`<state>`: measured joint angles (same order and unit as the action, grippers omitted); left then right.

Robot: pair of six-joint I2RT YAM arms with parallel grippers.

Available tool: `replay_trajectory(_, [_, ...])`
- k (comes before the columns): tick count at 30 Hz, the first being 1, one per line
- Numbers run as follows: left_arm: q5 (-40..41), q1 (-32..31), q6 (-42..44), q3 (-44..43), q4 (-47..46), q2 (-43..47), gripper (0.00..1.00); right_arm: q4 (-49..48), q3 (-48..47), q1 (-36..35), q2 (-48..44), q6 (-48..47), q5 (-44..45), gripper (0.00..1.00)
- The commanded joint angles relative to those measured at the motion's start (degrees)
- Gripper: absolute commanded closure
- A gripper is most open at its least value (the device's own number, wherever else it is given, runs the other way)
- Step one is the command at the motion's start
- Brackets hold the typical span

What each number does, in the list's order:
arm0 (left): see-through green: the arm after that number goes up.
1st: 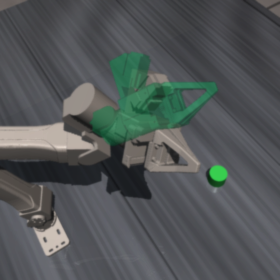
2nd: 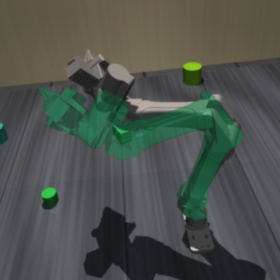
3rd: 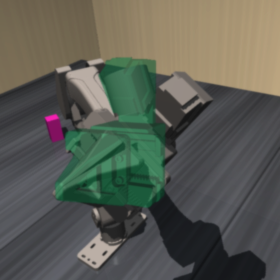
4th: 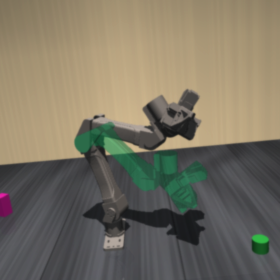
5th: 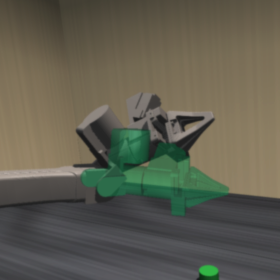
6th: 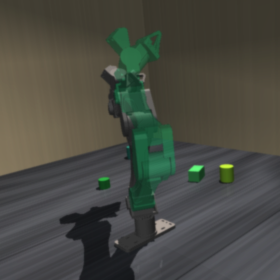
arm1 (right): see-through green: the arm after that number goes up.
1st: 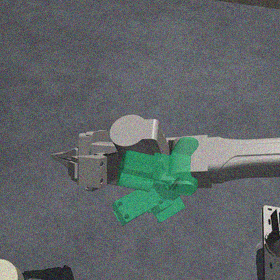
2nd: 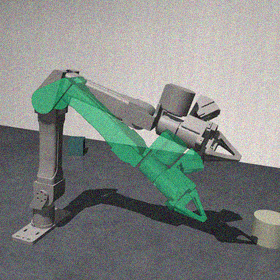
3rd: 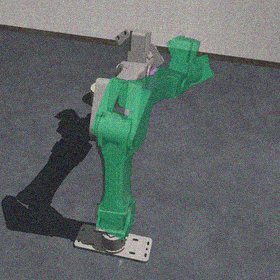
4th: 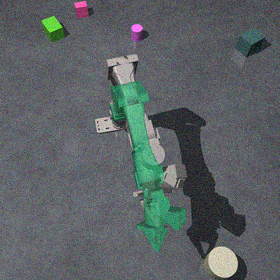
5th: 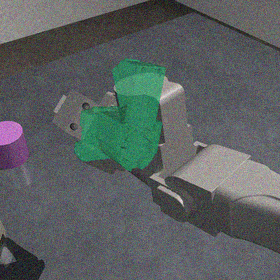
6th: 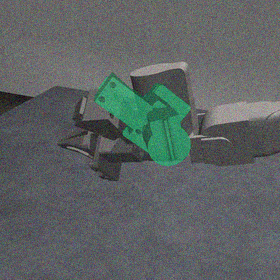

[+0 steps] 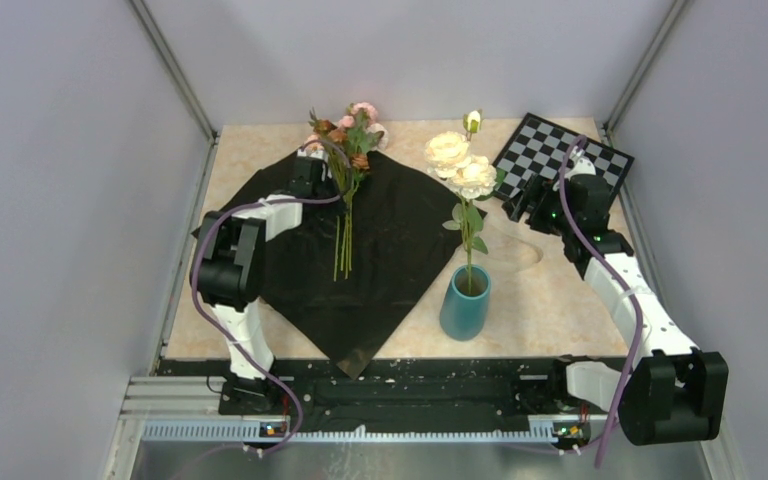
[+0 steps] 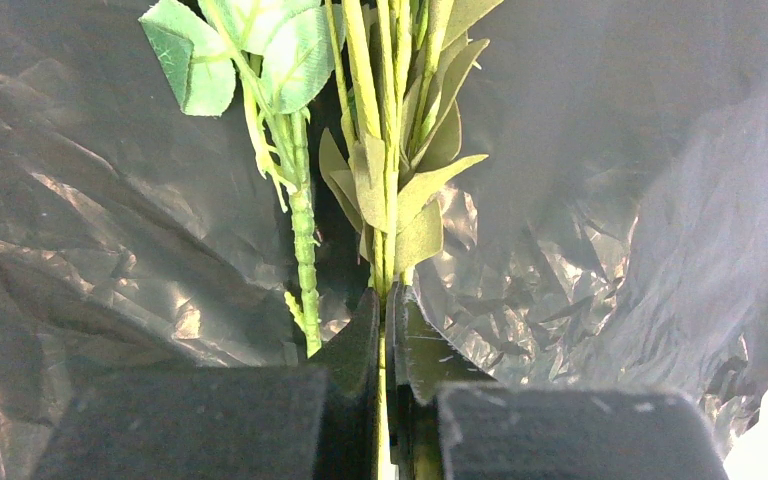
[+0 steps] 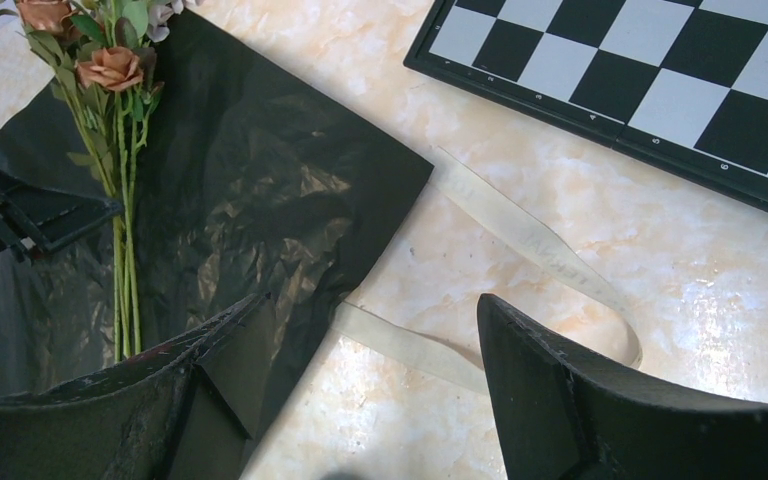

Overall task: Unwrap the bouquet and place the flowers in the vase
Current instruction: Pick up the fake flower from the wrapping paper.

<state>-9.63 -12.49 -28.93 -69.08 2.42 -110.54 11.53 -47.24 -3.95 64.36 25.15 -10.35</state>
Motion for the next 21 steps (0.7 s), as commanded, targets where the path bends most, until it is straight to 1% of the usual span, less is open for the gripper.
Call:
replay_trajectory(1, [-0.5, -0.2, -2.2, 1.4, -3.9, 7.9, 1.00, -2.2, -0.2, 0.7, -0.8, 0.1, -0.3, 0.25])
replay_trajectory(14, [-2.0, -0.1, -5.7, 8.0, -8.8, 20.1, 1.00, -1.5, -0.3, 0.8, -1.9, 0.0, 0.2, 0.25])
replay_trajectory(17, [-3.5, -0.1, -5.8, 9.7, -11.0, 23.1, 1.00, -1.0, -0.8, 0.8, -2.5, 0.1, -0.2, 0.25])
replay_trajectory(21, [-4.9, -0.1, -5.0, 10.8, -11.3, 27.0, 1.00, 0.0, -2.3, 0.8, -4.1, 0.1, -0.4, 0.25])
